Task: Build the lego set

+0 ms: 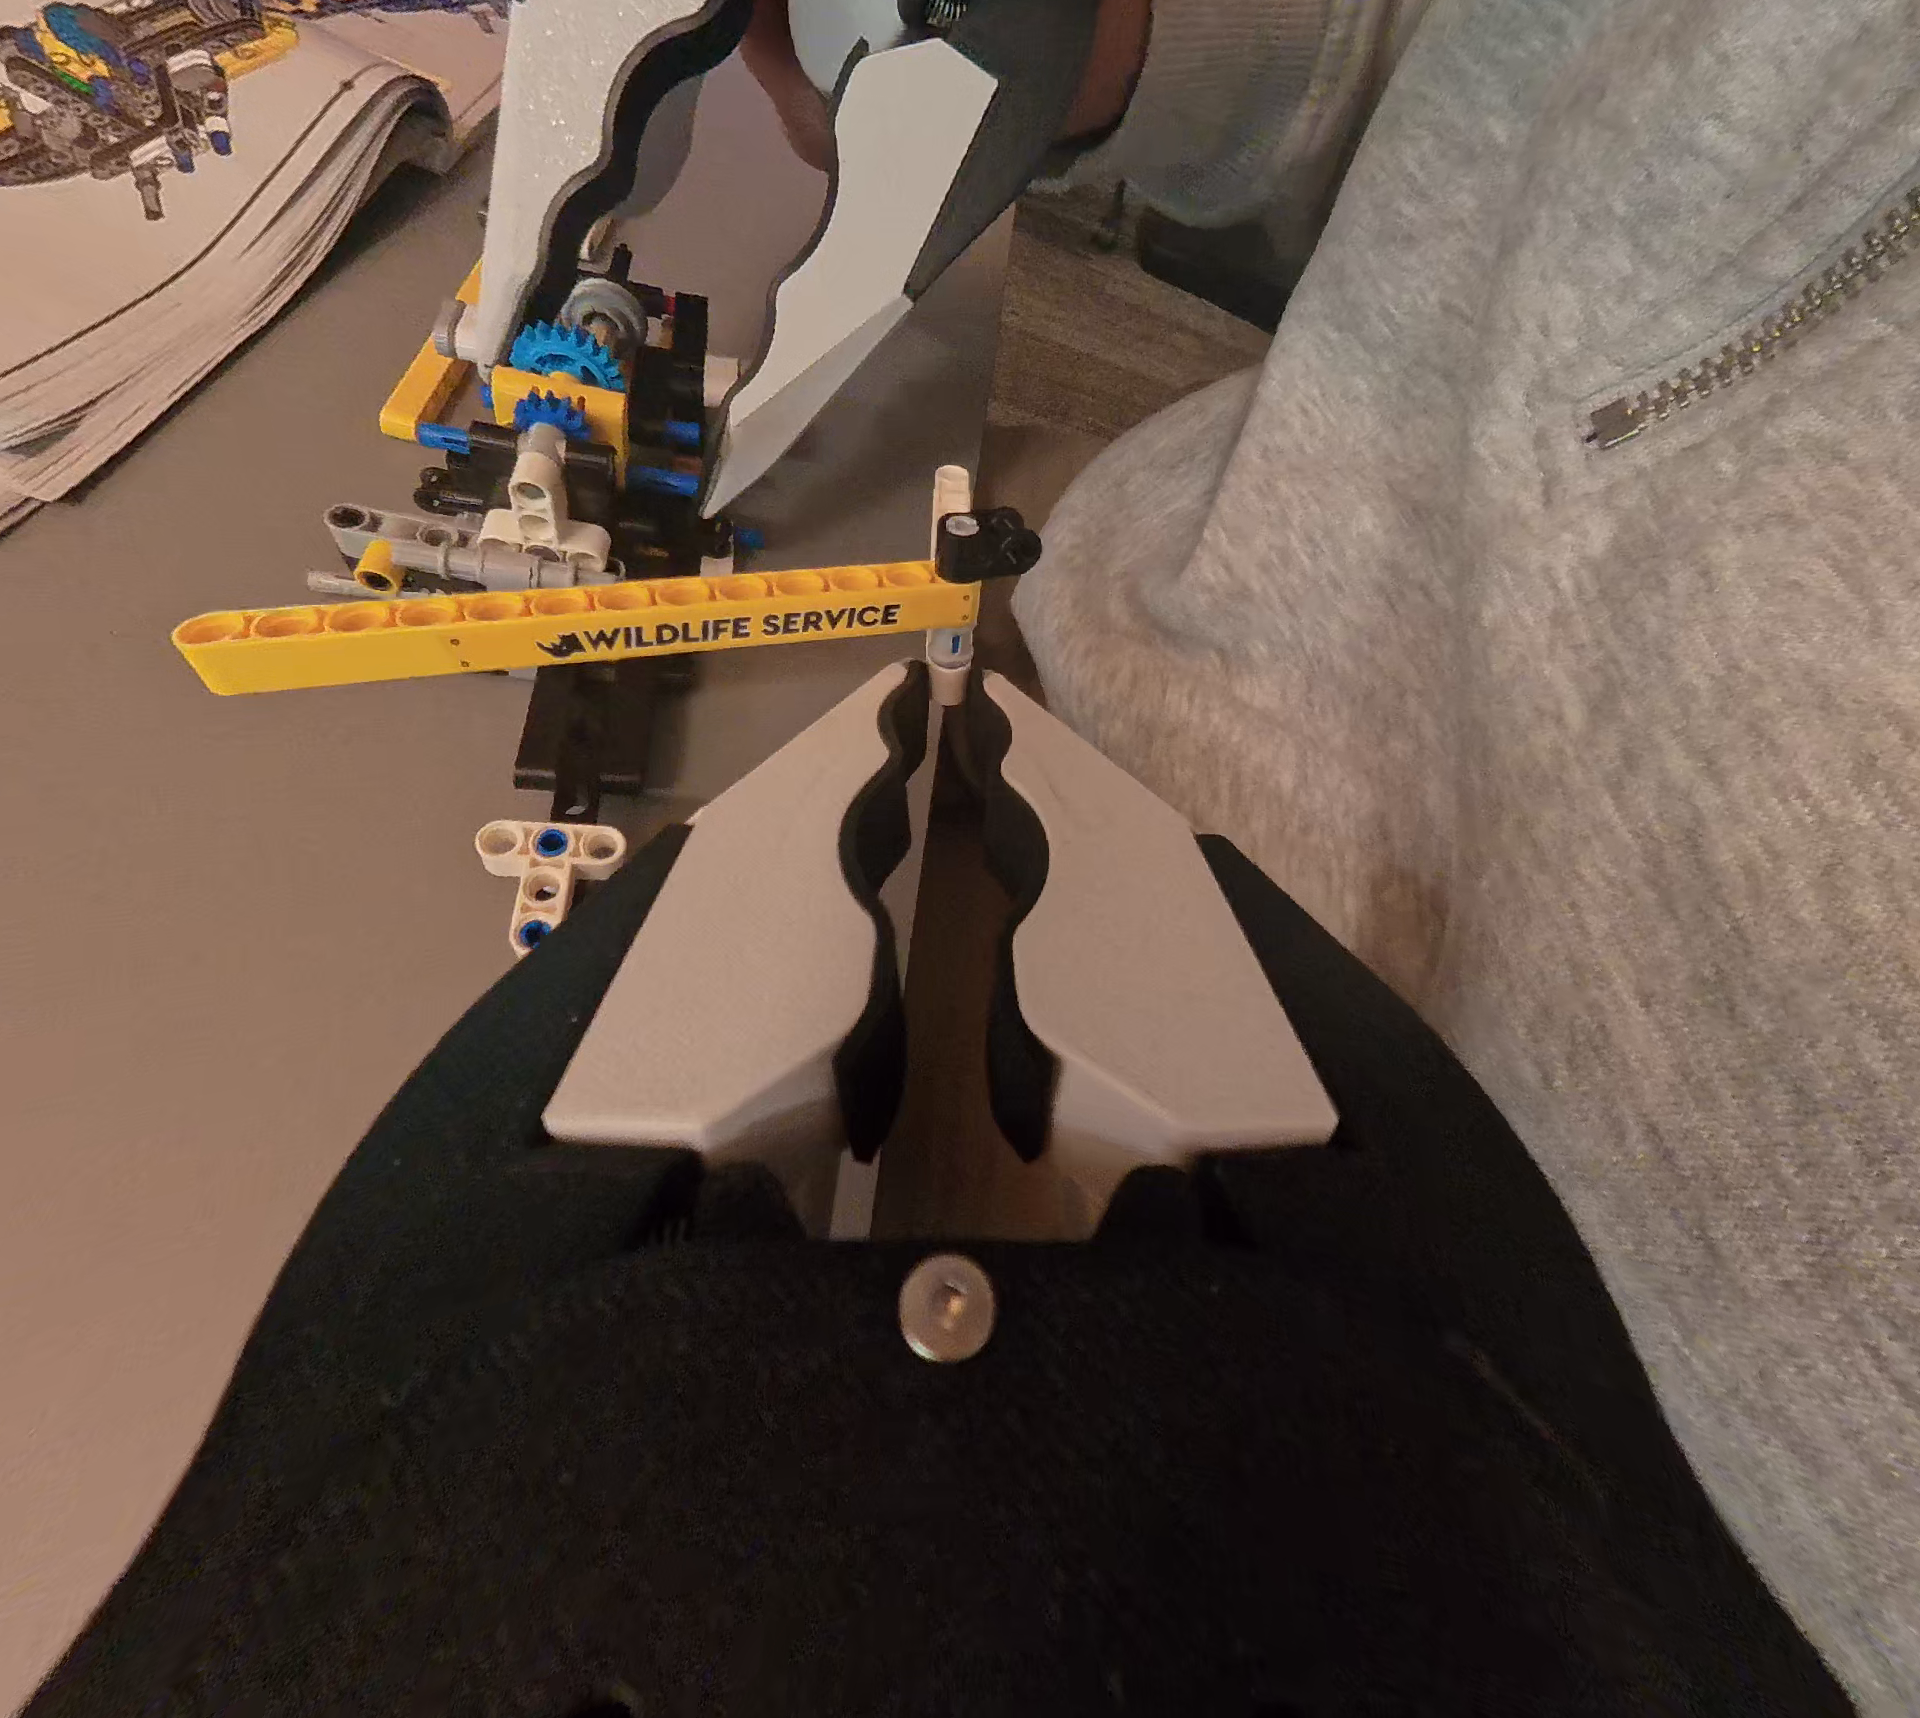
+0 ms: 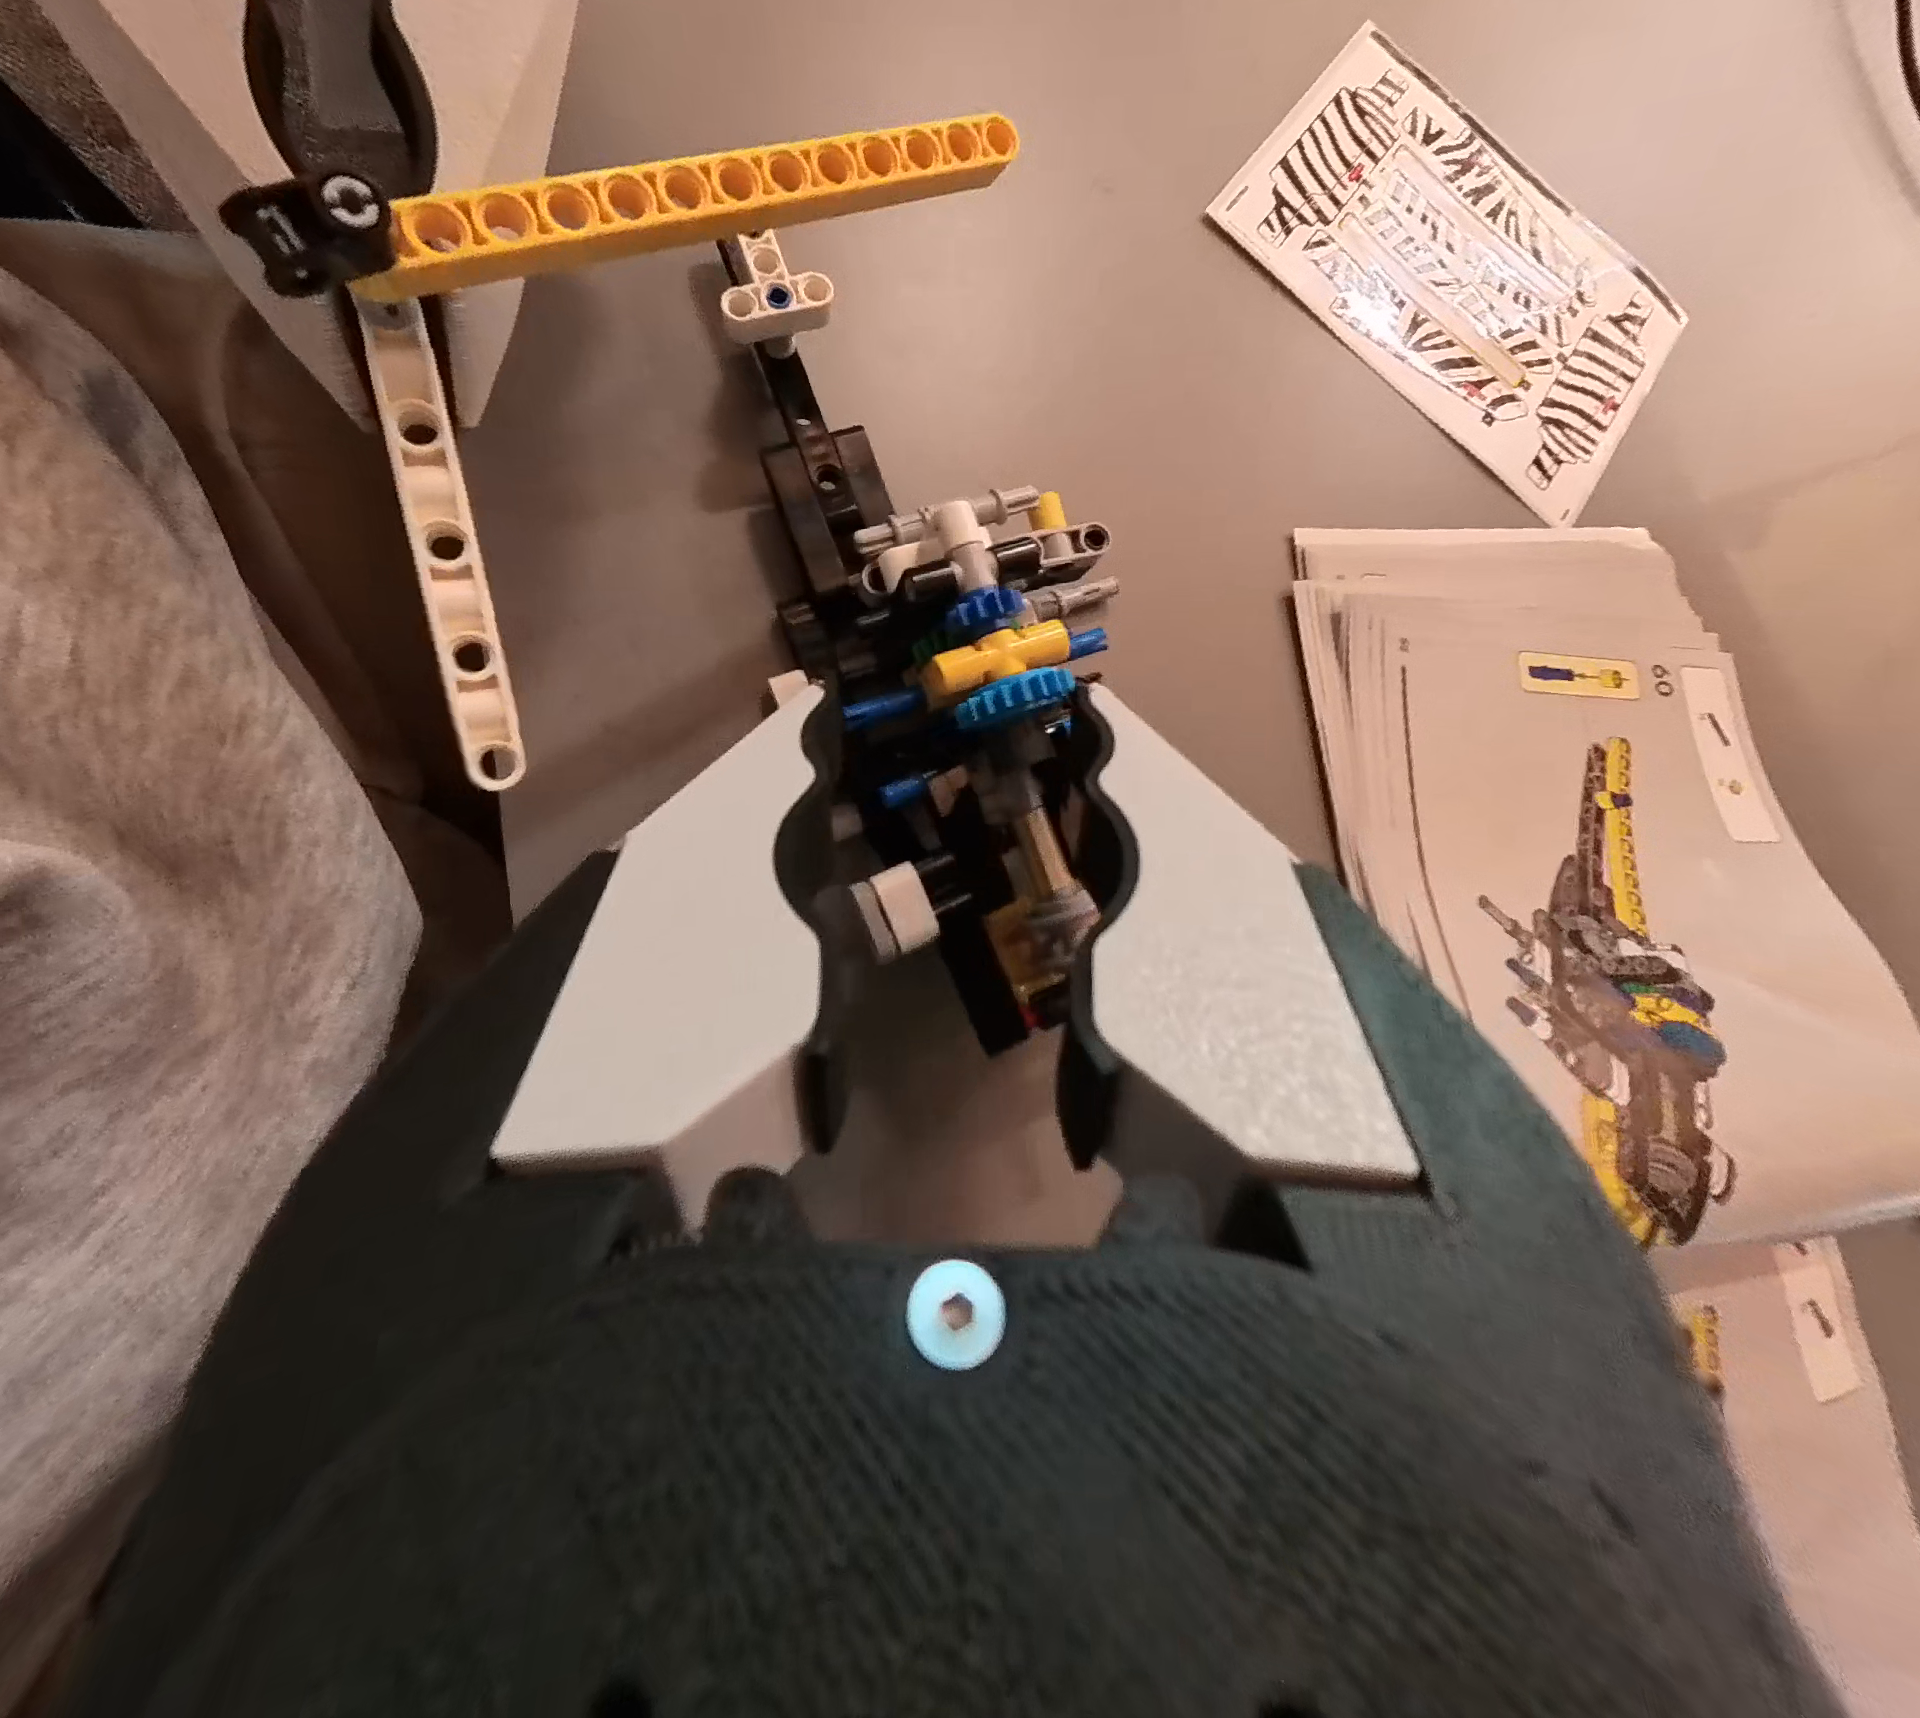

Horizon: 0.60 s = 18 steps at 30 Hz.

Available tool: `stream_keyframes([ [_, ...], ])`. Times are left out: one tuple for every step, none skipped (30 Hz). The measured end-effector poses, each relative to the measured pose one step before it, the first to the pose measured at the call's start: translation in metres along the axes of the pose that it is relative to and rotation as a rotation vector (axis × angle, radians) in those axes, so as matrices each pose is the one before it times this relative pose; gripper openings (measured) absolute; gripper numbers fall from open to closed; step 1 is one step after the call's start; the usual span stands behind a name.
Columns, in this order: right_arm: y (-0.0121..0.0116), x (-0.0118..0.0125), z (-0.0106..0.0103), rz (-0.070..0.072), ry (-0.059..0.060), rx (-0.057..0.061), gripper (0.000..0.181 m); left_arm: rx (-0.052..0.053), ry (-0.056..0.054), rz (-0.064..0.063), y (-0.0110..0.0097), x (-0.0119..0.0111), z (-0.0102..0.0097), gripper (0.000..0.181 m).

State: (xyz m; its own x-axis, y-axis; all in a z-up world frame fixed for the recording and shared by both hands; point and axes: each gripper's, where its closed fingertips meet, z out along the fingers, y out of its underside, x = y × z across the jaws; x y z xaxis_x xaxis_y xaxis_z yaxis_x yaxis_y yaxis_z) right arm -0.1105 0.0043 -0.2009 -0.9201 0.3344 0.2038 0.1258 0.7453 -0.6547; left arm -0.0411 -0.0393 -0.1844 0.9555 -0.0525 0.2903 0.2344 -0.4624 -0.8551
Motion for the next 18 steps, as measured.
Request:
stream_keyframes([
  [0.00011,-0.00022,-0.00032,0.007,-0.002,0.0017,0.042,0.0002,-0.0017,0.0017,-0.00003,0.00003,-0.00041,0.005],
  [0.00018,-0.00014,-0.00023,0.0052,-0.002,0.0011,0.042,0.001,-0.0035,0.002,-0.00031,-0.00009,-0.00088,0.005],
  [0.00024,0.00004,-0.00042,0.0036,-0.0012,0.0008,0.042,0.0008,-0.0056,0.0027,-0.00053,-0.00214,0.00011,0.005],
  [0.00018,0.00012,-0.00036,0.0038,0.0008,-0.0002,0.042,0.0005,-0.0061,0.0027,-0.00063,-0.00141,-0.00072,0.005],
  [-0.00041,0.0008,0.00097,0.0032,0.0019,0.0,0.042,0.0021,-0.0063,0.003,-0.00036,-0.00218,0.00051,0.005],
  [0.00029,-0.00009,-0.00073,0.0027,0.0012,0.0006,0.042,0.0015,-0.006,0.0014,-0.00017,-0.00047,-0.00154,0.005],
  [0.00017,-0.00027,-0.00076,0.0038,-0.0006,0.0035,0.042,0.0026,-0.0057,0.002,-0.0007,-0.002,-0.00049,0.005],
  [-0.00008,0.00001,-0.00076,0.0068,-0.0023,0.0058,0.046,0.002,-0.0045,0.0026,-0.00023,-0.00138,-0.00099,0.005],
  [0.00033,0.00005,-0.00173,0.0088,-0.0042,0.0055,0.049,-0.0006,-0.0032,0.0035,0.00045,-0.00014,-0.00231,0.005],
  [0.00047,0.00153,-0.00247,0.0116,0.0019,0.0067,0.051,-0.0003,-0.0043,0.0051,-0.00037,-0.00225,0.00029,0.005],
  [0.00035,0.00191,-0.00376,0.0125,0.0007,0.0121,0.053,-0.0025,-0.0025,0.0071,-0.00027,-0.00209,0.00082,0.005],
  [0.00044,0.00171,-0.00459,0.0132,-0.004,0.0164,0.056,-0.0046,-0.0038,0.009,-0.00026,-0.0022,0.0011,0.005],
  [-0.00101,0.00026,-0.00371,0.0085,-0.0128,0.02,0.058,-0.0068,-0.0045,0.012,-0.00044,-0.00224,0.00205,0.005],
  [-0.00124,-0.00123,-0.00344,0.004,-0.019,0.0188,0.059,-0.0093,-0.0046,0.0122,0.00011,-0.00217,0.00152,0.005],
  [-0.00091,-0.00215,-0.00239,-0.001,-0.0205,0.011,0.058,-0.0121,-0.0042,0.0109,0.0002,-0.00227,0.00196,0.005],
  [-0.00029,-0.00236,-0.00137,-0.0089,-0.0161,0.0026,0.056,-0.0142,-0.0054,0.0115,0.00084,-0.00244,0.00176,0.006],
  [-0.00061,-0.00322,-0.00056,-0.0175,-0.0162,0.002,0.053,-0.0149,-0.003,0.0118,0.00071,-0.00185,0.00217,0.006],
  [-0.00064,-0.00432,0.0002,-0.0224,-0.0207,0.001,0.047,-0.0136,-0.0018,0.0122,0.00058,-0.0015,0.00197,0.006],
])
